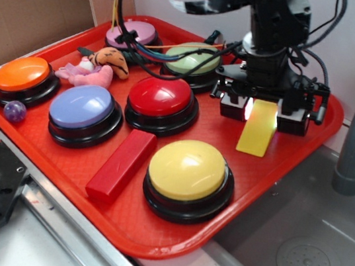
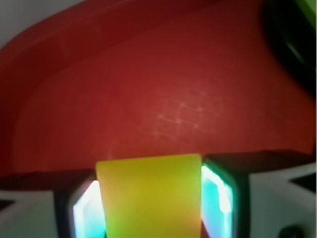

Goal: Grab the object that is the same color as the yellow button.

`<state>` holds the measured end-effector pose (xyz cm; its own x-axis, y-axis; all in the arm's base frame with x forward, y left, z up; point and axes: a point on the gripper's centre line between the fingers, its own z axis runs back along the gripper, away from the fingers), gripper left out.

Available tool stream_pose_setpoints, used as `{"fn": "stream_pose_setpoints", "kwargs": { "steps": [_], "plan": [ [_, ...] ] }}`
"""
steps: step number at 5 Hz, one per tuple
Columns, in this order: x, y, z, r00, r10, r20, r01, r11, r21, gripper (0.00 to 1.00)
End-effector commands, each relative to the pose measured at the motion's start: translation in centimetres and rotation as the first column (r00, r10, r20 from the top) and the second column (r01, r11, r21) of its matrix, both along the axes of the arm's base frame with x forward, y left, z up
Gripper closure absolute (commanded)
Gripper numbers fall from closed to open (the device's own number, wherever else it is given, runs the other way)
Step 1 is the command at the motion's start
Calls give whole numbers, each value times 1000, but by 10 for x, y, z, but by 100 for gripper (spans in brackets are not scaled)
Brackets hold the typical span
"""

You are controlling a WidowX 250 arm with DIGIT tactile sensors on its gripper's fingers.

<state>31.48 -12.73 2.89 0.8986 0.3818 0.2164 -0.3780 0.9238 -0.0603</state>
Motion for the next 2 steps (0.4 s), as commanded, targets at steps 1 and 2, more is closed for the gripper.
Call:
{"fn": "stream_pose_setpoints", "kwargs": {
  "steps": [1, 2],
  "plan": [
    [-2, 53, 104, 959, -281, -37, 278, 958, -64, 100],
    [-21, 83, 130, 947, -318, -49, 317, 948, -35, 100]
  ]
}}
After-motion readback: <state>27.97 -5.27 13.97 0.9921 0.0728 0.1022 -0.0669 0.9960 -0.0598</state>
